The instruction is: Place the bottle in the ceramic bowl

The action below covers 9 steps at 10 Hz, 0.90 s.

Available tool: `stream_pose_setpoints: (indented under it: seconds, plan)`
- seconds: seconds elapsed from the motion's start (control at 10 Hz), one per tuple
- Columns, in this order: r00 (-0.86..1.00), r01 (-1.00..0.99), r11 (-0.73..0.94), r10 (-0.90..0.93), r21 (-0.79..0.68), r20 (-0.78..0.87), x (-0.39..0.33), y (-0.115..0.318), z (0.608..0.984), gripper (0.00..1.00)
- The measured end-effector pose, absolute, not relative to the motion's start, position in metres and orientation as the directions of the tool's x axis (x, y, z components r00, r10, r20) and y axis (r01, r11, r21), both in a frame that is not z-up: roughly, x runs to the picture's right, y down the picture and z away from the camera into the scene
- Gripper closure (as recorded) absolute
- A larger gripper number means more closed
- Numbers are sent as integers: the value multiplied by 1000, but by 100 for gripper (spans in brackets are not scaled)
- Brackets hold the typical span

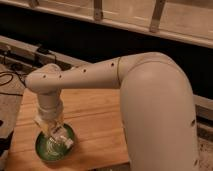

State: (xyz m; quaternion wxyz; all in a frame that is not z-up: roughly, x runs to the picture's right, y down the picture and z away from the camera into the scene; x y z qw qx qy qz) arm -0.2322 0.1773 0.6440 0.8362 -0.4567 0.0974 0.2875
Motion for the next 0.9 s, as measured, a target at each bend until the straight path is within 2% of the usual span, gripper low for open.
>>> stream_pose_setpoints:
  seconds: [0.5,0.9]
  plan:
    - [816,-570,417,390,-708,-426,-232,178,644,22]
    - [816,-570,417,390,-708,-428,-232,178,645,20]
